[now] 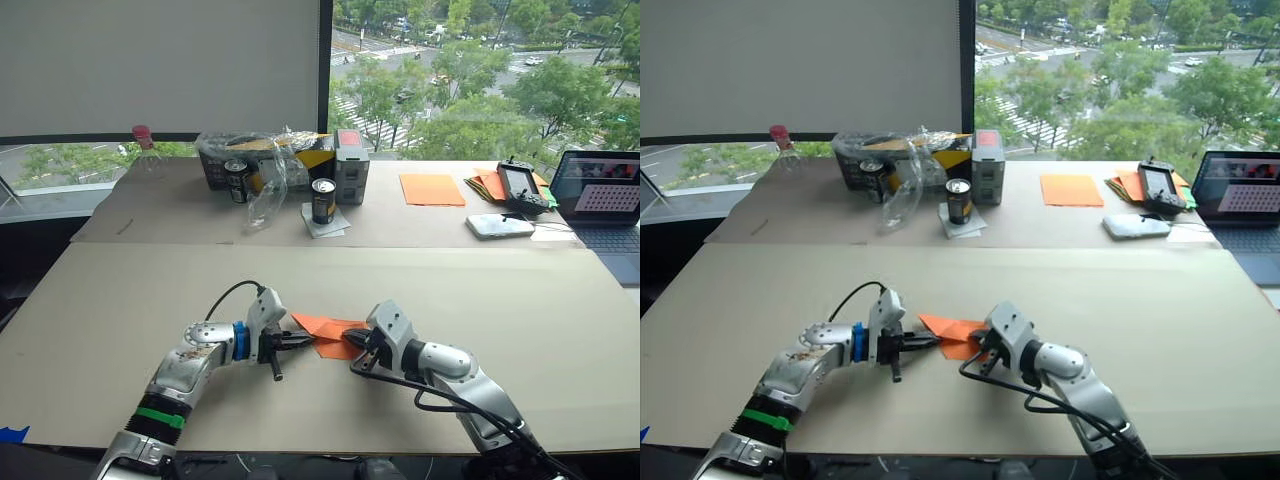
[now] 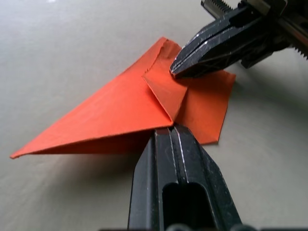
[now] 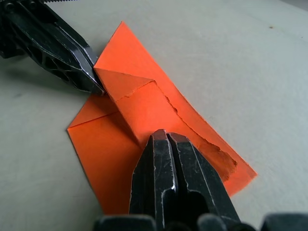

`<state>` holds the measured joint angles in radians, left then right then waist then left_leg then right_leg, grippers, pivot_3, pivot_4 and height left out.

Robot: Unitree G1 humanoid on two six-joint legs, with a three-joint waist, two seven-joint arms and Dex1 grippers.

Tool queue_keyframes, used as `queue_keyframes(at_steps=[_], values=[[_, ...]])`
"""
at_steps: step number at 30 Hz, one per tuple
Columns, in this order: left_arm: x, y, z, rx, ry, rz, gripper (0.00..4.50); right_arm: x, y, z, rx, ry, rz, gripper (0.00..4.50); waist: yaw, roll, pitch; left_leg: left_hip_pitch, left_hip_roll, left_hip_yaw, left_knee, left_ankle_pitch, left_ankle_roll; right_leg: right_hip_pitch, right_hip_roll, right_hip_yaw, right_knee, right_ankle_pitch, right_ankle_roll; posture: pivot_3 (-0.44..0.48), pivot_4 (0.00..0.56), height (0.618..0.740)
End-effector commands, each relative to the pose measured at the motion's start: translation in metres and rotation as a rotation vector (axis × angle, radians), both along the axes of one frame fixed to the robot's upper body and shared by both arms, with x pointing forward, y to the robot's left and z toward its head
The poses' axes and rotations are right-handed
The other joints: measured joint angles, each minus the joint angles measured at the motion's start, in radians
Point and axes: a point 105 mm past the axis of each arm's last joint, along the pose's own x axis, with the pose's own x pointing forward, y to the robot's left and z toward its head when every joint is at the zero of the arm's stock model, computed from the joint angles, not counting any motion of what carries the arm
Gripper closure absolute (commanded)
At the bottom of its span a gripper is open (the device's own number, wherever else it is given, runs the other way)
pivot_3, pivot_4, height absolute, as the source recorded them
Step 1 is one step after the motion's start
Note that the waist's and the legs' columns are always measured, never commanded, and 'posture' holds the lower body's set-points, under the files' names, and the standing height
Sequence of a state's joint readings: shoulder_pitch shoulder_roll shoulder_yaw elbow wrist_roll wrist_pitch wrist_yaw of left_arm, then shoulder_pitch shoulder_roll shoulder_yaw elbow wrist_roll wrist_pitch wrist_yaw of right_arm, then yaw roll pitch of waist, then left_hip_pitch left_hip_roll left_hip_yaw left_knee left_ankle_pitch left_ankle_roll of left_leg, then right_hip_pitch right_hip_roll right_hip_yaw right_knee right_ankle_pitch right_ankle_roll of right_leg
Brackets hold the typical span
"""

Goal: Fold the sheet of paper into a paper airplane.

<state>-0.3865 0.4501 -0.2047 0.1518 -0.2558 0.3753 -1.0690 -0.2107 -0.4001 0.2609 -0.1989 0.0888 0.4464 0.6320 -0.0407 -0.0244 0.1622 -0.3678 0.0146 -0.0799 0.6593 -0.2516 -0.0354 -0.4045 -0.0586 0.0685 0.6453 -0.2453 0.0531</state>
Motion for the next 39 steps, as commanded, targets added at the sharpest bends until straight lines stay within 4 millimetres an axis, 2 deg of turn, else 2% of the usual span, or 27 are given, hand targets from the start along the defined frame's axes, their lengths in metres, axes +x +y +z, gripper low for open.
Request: queue_keyframes(at_steps=[1,8,11,13,16,21,29,38,39], values=[[-0.003,0.003,-0.015,0.087,-0.002,-0.027,4.5,0.002,-0.007,0.006,-0.017,-0.001,-0.014,4.47,0.001,0.0,0.0,0.0,0.0,0.0,0.0,0.0,0.0,0.0,0.0,0.0,0.0,0.0,0.0,0.0,0.15,0.73],[-0.004,0.004,-0.018,0.094,0.0,-0.038,4.5,-0.003,-0.013,0.032,-0.007,-0.028,0.041,4.47,0.001,0.0,0.0,0.0,0.0,0.0,0.0,0.0,0.0,0.0,0.0,0.0,-0.001,0.0,0.0,0.0,0.15,0.73],[-0.003,0.008,-0.009,0.066,-0.003,-0.023,4.5,-0.002,-0.026,0.055,0.071,0.009,0.053,4.47,0.0,0.0,0.001,0.0,0.0,0.0,0.0,0.0,0.0,0.0,0.0,0.0,-0.001,0.0,0.0,0.0,0.15,0.73],[-0.005,0.01,-0.002,0.051,-0.002,-0.027,4.5,-0.003,-0.032,0.061,0.111,0.06,0.058,4.47,-0.002,0.0,0.001,-0.001,0.0,0.0,0.0,0.0,0.0,0.0,0.0,0.0,-0.001,0.0,0.0,0.0,0.15,0.73],[-0.011,0.012,0.007,0.04,0.0,-0.036,4.5,-0.007,-0.033,0.064,0.195,0.167,0.078,3.63,-0.005,0.0,0.001,-0.001,0.001,0.0,0.0,-0.001,0.002,0.0,0.0,0.0,-0.001,0.0,0.0,0.0,0.15,0.73],[-0.022,0.025,0.027,0.022,0.01,-0.021,4.5,0.0,-0.036,0.064,0.33,0.317,0.05,1.87,-0.005,0.0,0.005,-0.002,0.001,0.0,0.0,-0.002,0.004,-0.002,0.0,0.0,-0.001,0.002,-0.004,0.0,0.15,0.73],[-0.022,0.046,0.045,0.005,0.011,0.06,4.5,0.014,-0.034,0.046,0.398,0.435,0.041,1.87,-0.001,0.0,0.006,-0.003,0.0,0.0,0.0,-0.002,0.003,-0.002,0.0,0.0,-0.002,0.001,-0.003,0.0,0.15,0.73],[-0.025,0.049,0.042,0.011,0.021,0.078,4.5,0.018,-0.03,0.049,0.436,0.486,0.086,1.87,-0.004,0.0,0.007,-0.004,0.0,0.0,0.0,-0.002,0.003,-0.004,0.0,0.0,-0.002,0.004,-0.007,0.0,0.15,0.73],[-0.024,0.05,0.042,0.013,0.022,0.08,4.5,0.018,-0.029,0.049,0.436,0.488,0.089,2.1,-0.003,0.0,0.007,-0.004,0.0,0.0,0.0,-0.002,0.003,-0.004,0.0,0.0,-0.002,0.004,-0.007,0.0,0.15,0.73]])
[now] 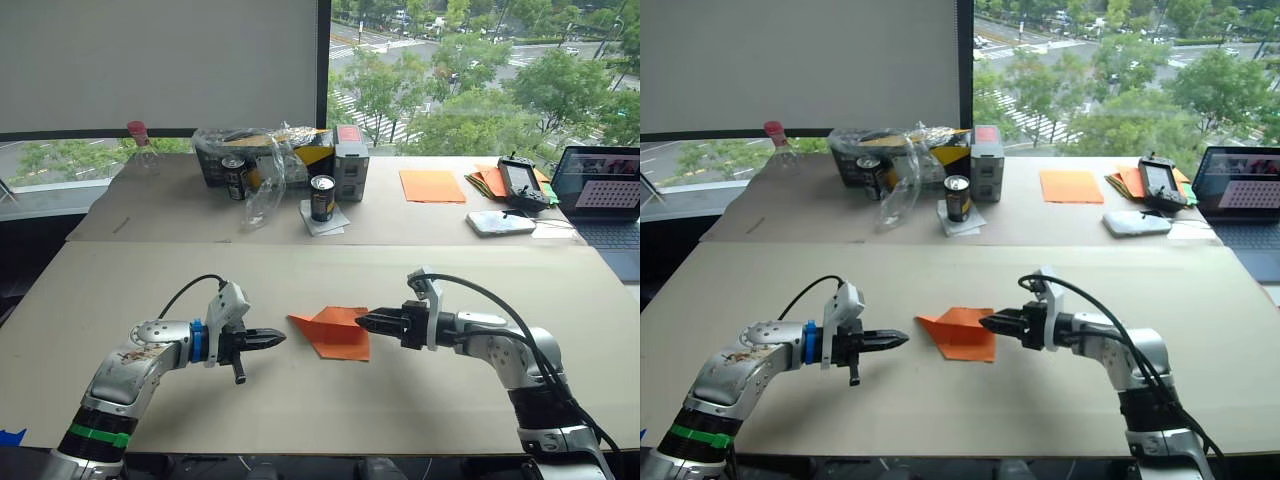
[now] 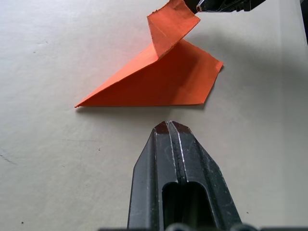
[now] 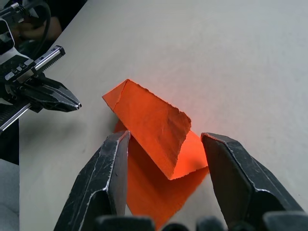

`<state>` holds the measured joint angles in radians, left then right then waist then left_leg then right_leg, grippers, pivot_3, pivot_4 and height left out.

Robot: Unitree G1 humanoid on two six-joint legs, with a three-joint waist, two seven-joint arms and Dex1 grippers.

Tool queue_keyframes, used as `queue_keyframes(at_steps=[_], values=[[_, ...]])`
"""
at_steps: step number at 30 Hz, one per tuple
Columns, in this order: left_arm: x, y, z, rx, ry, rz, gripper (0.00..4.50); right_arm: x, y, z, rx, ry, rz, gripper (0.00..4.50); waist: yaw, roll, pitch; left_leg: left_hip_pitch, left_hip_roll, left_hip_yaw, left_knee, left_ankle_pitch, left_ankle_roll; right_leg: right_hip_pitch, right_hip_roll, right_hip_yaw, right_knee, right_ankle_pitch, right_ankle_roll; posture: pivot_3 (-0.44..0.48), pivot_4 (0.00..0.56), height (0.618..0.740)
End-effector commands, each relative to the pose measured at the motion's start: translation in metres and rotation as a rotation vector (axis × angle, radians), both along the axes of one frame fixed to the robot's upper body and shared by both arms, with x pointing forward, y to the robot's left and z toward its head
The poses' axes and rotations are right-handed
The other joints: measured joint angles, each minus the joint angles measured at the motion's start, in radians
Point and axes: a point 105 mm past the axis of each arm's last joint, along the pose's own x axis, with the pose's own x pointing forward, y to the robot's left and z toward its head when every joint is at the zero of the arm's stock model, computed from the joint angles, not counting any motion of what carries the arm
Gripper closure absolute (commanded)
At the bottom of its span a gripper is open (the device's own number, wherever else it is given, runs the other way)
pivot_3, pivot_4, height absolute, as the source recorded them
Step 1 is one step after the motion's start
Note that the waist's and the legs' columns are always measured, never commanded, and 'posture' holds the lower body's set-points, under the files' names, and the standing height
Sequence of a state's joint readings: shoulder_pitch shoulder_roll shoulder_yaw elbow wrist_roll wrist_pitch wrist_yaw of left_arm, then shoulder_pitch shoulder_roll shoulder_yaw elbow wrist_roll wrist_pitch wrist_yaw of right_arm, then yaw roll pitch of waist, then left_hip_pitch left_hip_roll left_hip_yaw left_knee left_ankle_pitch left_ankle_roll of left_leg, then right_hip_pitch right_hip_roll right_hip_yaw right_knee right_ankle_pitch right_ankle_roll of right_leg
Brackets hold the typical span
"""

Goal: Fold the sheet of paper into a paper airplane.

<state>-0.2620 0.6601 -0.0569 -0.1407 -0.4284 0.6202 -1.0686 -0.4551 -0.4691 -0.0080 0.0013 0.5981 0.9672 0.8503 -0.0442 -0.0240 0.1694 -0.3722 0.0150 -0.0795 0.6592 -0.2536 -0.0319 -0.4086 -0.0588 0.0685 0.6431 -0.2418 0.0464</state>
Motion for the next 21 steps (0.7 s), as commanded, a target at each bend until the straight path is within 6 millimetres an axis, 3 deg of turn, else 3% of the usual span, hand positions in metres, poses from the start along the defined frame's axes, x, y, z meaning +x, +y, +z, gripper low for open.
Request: queue_keyframes(at_steps=[1,7,8,13,17,21], values=[[0.0,0.003,0.008,0.003,-0.028,0.005,4.5,-0.001,0.004,0.01,0.035,-0.02,0.036,2.37,0.0,0.0,0.0,0.0,0.0,0.0,0.0,0.0,0.0,0.0,0.0,0.0,0.0,0.0,0.0,0.0,0.15,0.73],[0.002,0.016,0.009,0.028,-0.02,0.021,4.5,-0.001,0.008,0.009,0.038,-0.059,0.068,4.31,-0.001,0.0,0.0,0.0,0.0,0.0,0.0,0.0,0.0,-0.001,0.0,0.0,0.0,0.0,0.0,0.0,0.15,0.73],[0.003,0.019,0.009,0.032,-0.019,0.026,4.5,-0.001,0.009,0.013,0.049,-0.076,0.07,4.45,-0.001,0.0,0.0,0.0,0.0,0.0,0.0,0.0,0.0,-0.001,0.0,0.0,0.0,0.0,0.0,0.0,0.15,0.73],[0.004,0.027,0.008,0.044,-0.017,0.047,4.5,0.001,0.013,0.028,0.034,-0.213,0.109,4.45,-0.001,0.0,0.0,-0.001,0.0,0.0,0.0,0.0,0.0,-0.002,0.0,0.0,0.0,0.0,0.0,0.0,0.15,0.73],[0.007,0.033,0.006,0.052,-0.014,0.064,4.5,0.01,0.023,0.07,-0.087,-0.615,0.198,4.45,-0.005,0.0,0.0,-0.005,0.0,0.001,0.0,0.0,0.0,-0.007,0.0,0.001,0.002,0.0,0.0,0.0,0.15,0.73],[0.01,0.036,0.005,0.06,-0.015,0.069,4.5,0.017,0.029,0.091,-0.2,-0.919,0.243,4.45,-0.004,0.001,0.001,-0.011,0.001,0.0,0.001,0.001,-0.001,-0.015,0.001,0.0,0.005,0.001,-0.001,0.0,0.15,0.73]])
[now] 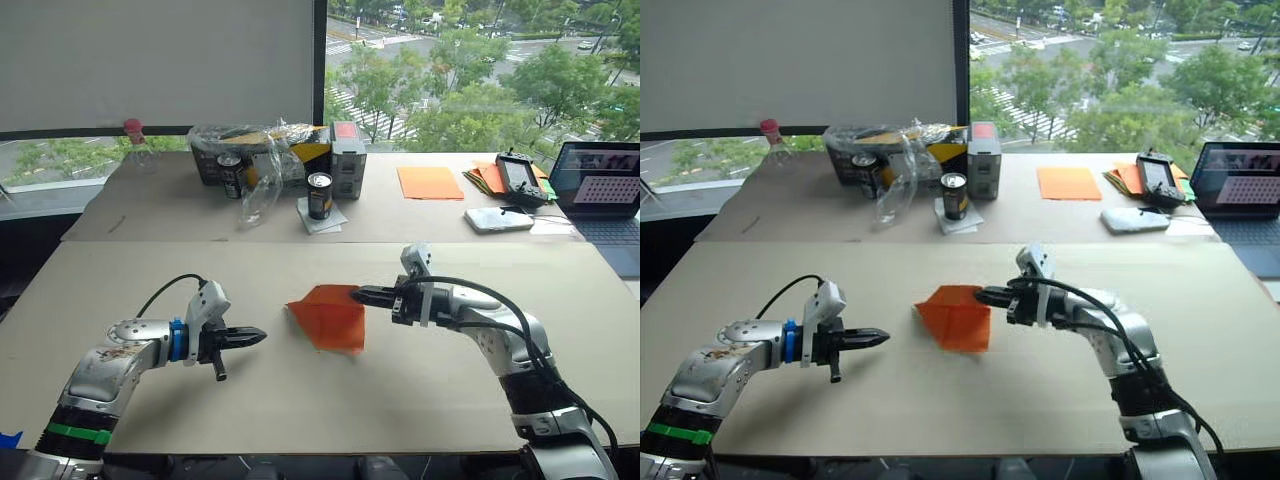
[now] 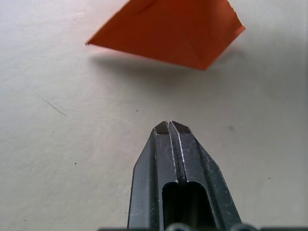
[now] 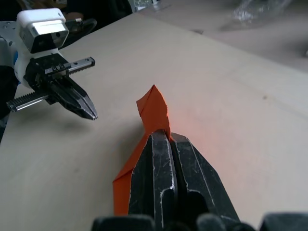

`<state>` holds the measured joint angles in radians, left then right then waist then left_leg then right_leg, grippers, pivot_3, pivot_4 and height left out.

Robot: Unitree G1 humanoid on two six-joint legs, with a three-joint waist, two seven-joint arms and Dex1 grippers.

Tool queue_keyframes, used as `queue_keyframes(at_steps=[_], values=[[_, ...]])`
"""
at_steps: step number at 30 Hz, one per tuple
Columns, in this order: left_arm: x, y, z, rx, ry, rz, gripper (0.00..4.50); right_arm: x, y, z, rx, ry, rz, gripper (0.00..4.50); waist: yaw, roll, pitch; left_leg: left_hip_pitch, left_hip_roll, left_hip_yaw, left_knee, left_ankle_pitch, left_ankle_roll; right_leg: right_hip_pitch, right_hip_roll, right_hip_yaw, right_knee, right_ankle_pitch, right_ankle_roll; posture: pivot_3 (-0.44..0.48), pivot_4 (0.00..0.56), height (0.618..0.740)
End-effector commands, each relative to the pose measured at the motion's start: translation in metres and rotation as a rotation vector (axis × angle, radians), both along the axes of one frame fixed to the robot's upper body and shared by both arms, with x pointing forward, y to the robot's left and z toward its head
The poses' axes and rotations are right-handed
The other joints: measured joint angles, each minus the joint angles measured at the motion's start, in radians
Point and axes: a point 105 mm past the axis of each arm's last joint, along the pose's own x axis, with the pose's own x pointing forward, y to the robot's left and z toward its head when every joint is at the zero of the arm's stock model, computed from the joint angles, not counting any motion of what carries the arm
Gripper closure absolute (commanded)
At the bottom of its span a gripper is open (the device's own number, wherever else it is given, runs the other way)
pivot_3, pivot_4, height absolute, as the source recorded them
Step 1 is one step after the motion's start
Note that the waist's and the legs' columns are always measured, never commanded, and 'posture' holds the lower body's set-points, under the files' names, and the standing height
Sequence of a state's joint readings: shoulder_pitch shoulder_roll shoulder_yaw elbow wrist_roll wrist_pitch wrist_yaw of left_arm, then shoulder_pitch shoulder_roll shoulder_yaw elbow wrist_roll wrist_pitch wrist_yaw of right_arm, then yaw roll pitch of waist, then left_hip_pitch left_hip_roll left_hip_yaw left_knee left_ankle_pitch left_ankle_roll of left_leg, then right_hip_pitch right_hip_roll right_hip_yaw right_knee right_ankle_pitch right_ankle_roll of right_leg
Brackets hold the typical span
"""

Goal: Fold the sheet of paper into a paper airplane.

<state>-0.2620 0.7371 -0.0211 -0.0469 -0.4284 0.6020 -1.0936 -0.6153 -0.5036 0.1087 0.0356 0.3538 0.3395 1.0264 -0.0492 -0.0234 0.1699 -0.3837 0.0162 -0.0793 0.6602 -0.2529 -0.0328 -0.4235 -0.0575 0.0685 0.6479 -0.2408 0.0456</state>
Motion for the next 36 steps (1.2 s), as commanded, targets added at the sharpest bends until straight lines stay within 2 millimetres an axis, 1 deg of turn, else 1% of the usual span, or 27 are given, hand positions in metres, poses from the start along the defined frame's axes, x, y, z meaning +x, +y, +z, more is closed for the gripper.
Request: queue_keyframes(at_steps=[1,2,4,6,7,8,11,13,15,17,21,23,24,27,29,30,31,32,34,36], values=[[0.004,0.004,0.009,0.012,-0.049,-0.008,4.5,0.0,0.006,0.023,-0.034,-0.269,0.038,4.45,0.003,0.0,0.0,0.0,0.0,0.0,0.0,0.0,0.0,0.0,0.0,0.0,0.0,0.0,0.0,0.0,0.15,0.73],[0.004,0.005,0.009,0.013,-0.05,-0.006,4.5,0.0,0.007,0.028,-0.036,-0.333,0.042,4.45,0.004,0.0,0.0,0.0,0.0,0.0,0.0,0.0,0.0,0.0,0.0,0.0,0.0,0.0,0.0,0.0,0.15,0.73],[0.005,0.006,0.009,0.015,-0.048,-0.003,4.5,-0.005,0.011,0.031,-0.087,-0.497,0.078,4.45,0.005,0.0,0.0,-0.001,-0.001,0.0,0.0,0.0,0.0,0.0,-0.001,0.0,-0.001,0.0,0.0,0.0,0.15,0.73],[0.003,0.007,0.007,0.018,-0.041,-0.006,4.5,-0.02,0.016,0.007,-0.183,-0.625,0.169,4.45,0.007,0.0,0.0,-0.001,-0.002,0.001,0.0,0.0,0.0,0.0,-0.002,0.0,-0.001,0.0,0.0,0.0,0.15,0.73],[0.003,0.006,0.006,0.02,-0.037,-0.01,4.5,-0.027,0.017,-0.008,-0.227,-0.663,0.213,4.45,0.008,0.0,0.0,-0.001,-0.002,0.001,0.0,0.0,0.0,0.0,-0.002,0.0,-0.001,0.0,0.0,0.0,0.15,0.73],[0.002,0.006,0.005,0.022,-0.035,-0.015,4.5,-0.035,0.016,-0.03,-0.304,-0.71,0.271,4.45,0.01,0.0,0.0,-0.001,-0.002,0.001,0.0,0.0,0.0,0.0,-0.002,0.0,-0.001,0.0,0.0,0.0,0.15,0.73],[0.004,0.004,0.006,0.025,-0.035,-0.025,4.5,-0.049,0.009,-0.072,-0.423,-0.787,0.388,4.45,0.008,-0.001,0.0,-0.001,-0.002,0.001,0.0,0.0,0.0,0.001,-0.002,0.0,-0.001,0.0,0.0,0.0,0.15,0.73],[0.006,0.003,0.007,0.028,-0.04,-0.031,4.5,-0.055,0.001,-0.09,-0.46,-0.8,0.43,4.45,0.005,-0.001,0.001,0.0,-0.002,0.001,0.001,0.0,0.0,0.001,-0.002,0.001,0.0,0.001,-0.001,0.0,0.15,0.73],[0.008,0.002,0.008,0.03,-0.043,-0.035,4.5,-0.056,-0.005,-0.099,-0.478,-0.822,0.444,4.45,0.002,-0.001,0.001,0.001,-0.002,0.001,0.001,0.001,-0.001,0.001,-0.002,0.001,0.0,0.001,-0.002,0.0,0.15,0.73],[0.008,0.001,0.007,0.03,-0.043,-0.039,4.5,-0.055,-0.008,-0.102,-0.484,-0.846,0.443,4.45,-0.003,-0.001,0.001,0.003,-0.001,0.001,0.001,0.001,-0.001,0.002,-0.001,0.001,0.001,0.001,-0.002,0.0,0.15,0.73],[0.006,-0.003,0.006,0.017,-0.035,-0.058,4.5,-0.052,-0.014,-0.105,-0.498,-0.875,0.44,4.45,-0.013,-0.001,0.001,0.004,-0.001,0.001,0.0,0.001,-0.001,0.003,-0.001,0.001,0.001,0.002,-0.003,0.0,0.15,0.73],[0.005,-0.008,0.009,-0.013,-0.03,-0.071,4.5,-0.051,-0.018,-0.1,-0.493,-0.88,0.428,4.45,-0.014,-0.001,0.001,0.004,-0.001,0.001,0.0,0.001,-0.001,0.004,-0.001,0.002,0.001,0.002,-0.003,0.0,0.15,0.73],[0.005,-0.01,0.01,-0.022,-0.029,-0.076,4.5,-0.05,-0.019,-0.099,-0.494,-0.887,0.424,3.9,-0.013,-0.001,0.001,0.004,-0.001,0.001,0.001,0.001,-0.001,0.004,-0.001,0.002,0.001,0.002,-0.003,0.0,0.15,0.73],[0.004,-0.015,0.012,-0.034,-0.027,-0.095,4.5,-0.045,-0.023,-0.096,-0.514,-0.895,0.412,2.98,-0.012,-0.001,0.001,0.004,-0.001,0.001,0.001,0.001,-0.001,0.004,-0.001,0.002,0.001,0.002,-0.003,0.0,0.15,0.73],[0.003,-0.025,0.022,-0.099,-0.017,-0.127,4.5,-0.038,-0.034,-0.093,-0.562,-0.883,0.373,2.23,-0.011,-0.001,0.001,0.004,-0.002,0.001,0.001,0.001,-0.001,0.004,-0.001,0.002,0.001,0.002,-0.003,0.0,0.15,0.73],[0.002,-0.027,0.025,-0.117,-0.013,-0.135,4.5,-0.037,-0.037,-0.092,-0.574,-0.879,0.363,1.93,-0.009,-0.001,0.001,0.004,-0.002,0.001,0.001,0.001,-0.001,0.004,-0.002,0.002,0.001,0.002,-0.003,0.0,0.15,0.73],[0.002,-0.03,0.034,-0.169,-0.007,-0.138,4.5,-0.036,-0.042,-0.091,-0.583,-0.879,0.343,1.49,-0.008,-0.001,0.001,0.004,-0.002,0.001,0.001,0.001,-0.001,0.004,-0.002,0.002,0.001,0.002,-0.003,0.0,0.15,0.73],[0.002,-0.03,0.05,-0.246,0.0,-0.14,4.5,-0.041,-0.052,-0.089,-0.585,-0.872,0.323,1.26,-0.004,-0.001,0.001,0.004,-0.002,0.001,0.001,0.001,-0.001,0.004,-0.002,0.002,0.001,0.002,-0.003,0.0,0.15,0.73],[0.0,-0.03,0.076,-0.353,0.014,-0.159,4.5,-0.051,-0.067,-0.086,-0.576,-0.854,0.278,1.26,0.005,-0.001,0.001,0.003,-0.002,0.001,0.001,0.001,-0.001,0.004,-0.002,0.001,0.001,0.001,-0.002,0.0,0.15,0.73],[-0.001,-0.03,0.089,-0.398,0.021,-0.176,4.5,-0.058,-0.076,-0.082,-0.556,-0.829,0.227,1.26,0.012,-0.002,0.001,0.002,-0.002,0.0,0.001,0.001,-0.001,0.004,-0.002,0.001,0.001,0.001,-0.002,0.0,0.15,0.73]])
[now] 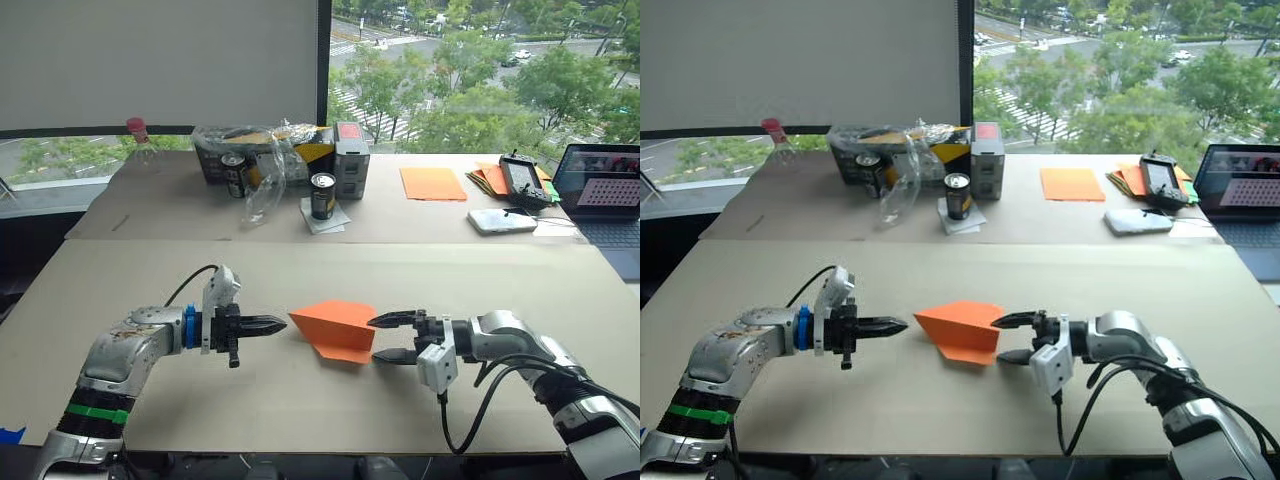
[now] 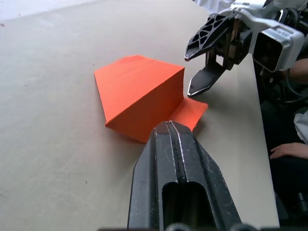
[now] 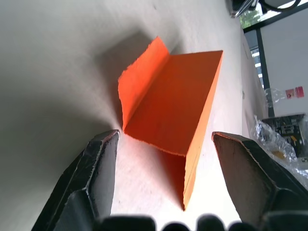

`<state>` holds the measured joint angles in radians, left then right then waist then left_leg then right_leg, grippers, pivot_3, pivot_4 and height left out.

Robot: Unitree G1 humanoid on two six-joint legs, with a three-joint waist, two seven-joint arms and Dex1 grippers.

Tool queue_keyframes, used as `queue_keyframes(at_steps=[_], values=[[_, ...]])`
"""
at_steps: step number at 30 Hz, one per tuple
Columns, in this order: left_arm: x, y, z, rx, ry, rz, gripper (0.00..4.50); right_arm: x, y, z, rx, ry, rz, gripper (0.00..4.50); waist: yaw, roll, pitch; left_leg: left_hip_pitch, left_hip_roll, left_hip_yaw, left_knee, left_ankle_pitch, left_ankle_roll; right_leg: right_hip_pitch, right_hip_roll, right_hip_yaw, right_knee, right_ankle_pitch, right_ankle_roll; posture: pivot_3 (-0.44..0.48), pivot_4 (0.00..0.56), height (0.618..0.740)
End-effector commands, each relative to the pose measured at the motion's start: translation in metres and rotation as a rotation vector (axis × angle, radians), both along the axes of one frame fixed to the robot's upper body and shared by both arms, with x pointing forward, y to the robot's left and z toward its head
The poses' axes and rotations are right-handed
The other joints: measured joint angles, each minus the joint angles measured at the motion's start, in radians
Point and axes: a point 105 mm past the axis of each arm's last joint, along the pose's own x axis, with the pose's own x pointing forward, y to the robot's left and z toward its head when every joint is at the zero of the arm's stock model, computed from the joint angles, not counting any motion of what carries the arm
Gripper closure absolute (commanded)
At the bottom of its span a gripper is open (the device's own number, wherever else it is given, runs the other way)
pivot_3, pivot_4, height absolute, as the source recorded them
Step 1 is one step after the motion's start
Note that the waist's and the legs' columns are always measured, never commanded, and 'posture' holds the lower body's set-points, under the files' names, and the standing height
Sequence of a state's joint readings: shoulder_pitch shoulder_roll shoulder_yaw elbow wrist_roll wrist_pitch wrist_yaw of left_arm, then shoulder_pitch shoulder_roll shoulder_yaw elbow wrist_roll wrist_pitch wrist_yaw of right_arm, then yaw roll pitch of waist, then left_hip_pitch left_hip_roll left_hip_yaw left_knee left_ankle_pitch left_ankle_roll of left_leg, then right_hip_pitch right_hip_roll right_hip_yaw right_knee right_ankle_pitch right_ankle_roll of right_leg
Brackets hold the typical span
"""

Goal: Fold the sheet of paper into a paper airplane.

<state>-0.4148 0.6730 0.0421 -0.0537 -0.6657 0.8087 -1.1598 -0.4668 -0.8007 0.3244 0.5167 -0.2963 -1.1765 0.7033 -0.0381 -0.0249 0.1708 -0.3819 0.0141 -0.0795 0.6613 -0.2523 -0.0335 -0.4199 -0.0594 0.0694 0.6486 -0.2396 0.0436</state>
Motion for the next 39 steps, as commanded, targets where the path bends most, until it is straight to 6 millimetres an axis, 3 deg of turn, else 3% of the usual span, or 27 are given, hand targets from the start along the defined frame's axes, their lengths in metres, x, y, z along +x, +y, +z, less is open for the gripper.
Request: queue_keyframes(at_steps=[1,4,5,8,11,14,16,22,28,39], values=[[-0.003,0.001,0.041,-0.111,-0.035,-0.041,4.5,-0.009,-0.018,0.011,0.08,0.018,-0.097,1.26,0.0,0.0,0.0,0.0,0.0,0.0,0.0,0.0,0.0,0.0,0.0,0.0,0.0,0.0,0.0,0.0,0.15,0.73],[0.007,-0.008,0.044,-0.099,-0.044,-0.045,4.5,-0.011,-0.015,0.017,0.141,0.072,-0.165,1.26,-0.006,0.0,0.0,0.002,0.0,0.001,0.0,0.0,0.0,0.002,0.0,0.001,0.0,0.0,0.0,0.0,0.15,0.73],[0.012,-0.013,0.041,-0.064,-0.058,-0.048,4.5,-0.013,-0.011,0.015,0.145,0.126,-0.184,1.5,-0.009,0.0,0.0,0.003,0.0,0.001,0.001,0.0,0.0,0.002,0.0,0.001,0.0,0.0,0.0,0.0,0.15,0.73],[0.021,-0.023,0.033,0.003,-0.093,-0.063,4.5,-0.02,0.003,0.016,0.269,0.356,-0.251,2.36,-0.011,0.0,0.0,0.006,0.0,0.001,0.001,0.0,0.0,0.005,0.001,0.002,0.001,0.0,0.0,0.0,0.15,0.73],[0.03,-0.034,0.022,0.091,-0.14,-0.11,4.5,-0.023,0.028,0.031,0.504,0.621,-0.311,3.41,-0.011,0.0,0.0,0.006,0.001,0.0,0.001,0.0,0.0,0.006,0.002,0.002,0.001,0.0,0.0,0.0,0.15,0.73],[0.041,-0.041,0.015,0.152,-0.173,-0.134,4.5,-0.024,0.044,0.037,0.585,0.748,-0.342,4.46,-0.004,0.0,0.0,0.006,0.0,0.0,0.001,0.0,0.0,0.006,0.002,0.002,0.001,0.0,0.0,0.0,0.15,0.73],[0.048,-0.046,0.014,0.158,-0.189,-0.144,4.5,-0.025,0.053,0.032,0.577,0.807,-0.369,4.46,-0.002,0.0,0.0,0.005,0.0,0.0,0.001,0.0,0.0,0.006,0.002,0.001,-0.001,0.0,0.0,0.0,0.15,0.73],[0.063,-0.066,0.017,0.165,-0.242,-0.191,4.5,-0.02,0.062,-0.012,0.508,0.936,-0.547,4.46,0.011,-0.001,0.0,-0.003,-0.001,0.0,0.004,0.0,0.0,0.0,0.001,0.0,-0.001,0.0,0.0,0.0,0.15,0.73],[0.06,-0.068,-0.011,0.287,-0.258,-0.28,4.5,-0.024,0.05,-0.045,0.427,1.025,-0.694,4.46,0.002,-0.001,0.0,-0.002,0.0,0.0,0.004,0.0,0.0,0.0,0.002,0.0,0.0,0.0,0.0,0.0,0.15,0.73],[0.033,-0.076,-0.04,0.307,-0.182,-0.395,4.5,-0.025,0.048,-0.051,0.406,1.039,-0.747,4.46,0.0,-0.001,-0.001,-0.001,0.0,0.0,0.005,0.0,0.0,0.002,0.002,0.0,0.001,0.0,0.001,0.0,0.15,0.73]])
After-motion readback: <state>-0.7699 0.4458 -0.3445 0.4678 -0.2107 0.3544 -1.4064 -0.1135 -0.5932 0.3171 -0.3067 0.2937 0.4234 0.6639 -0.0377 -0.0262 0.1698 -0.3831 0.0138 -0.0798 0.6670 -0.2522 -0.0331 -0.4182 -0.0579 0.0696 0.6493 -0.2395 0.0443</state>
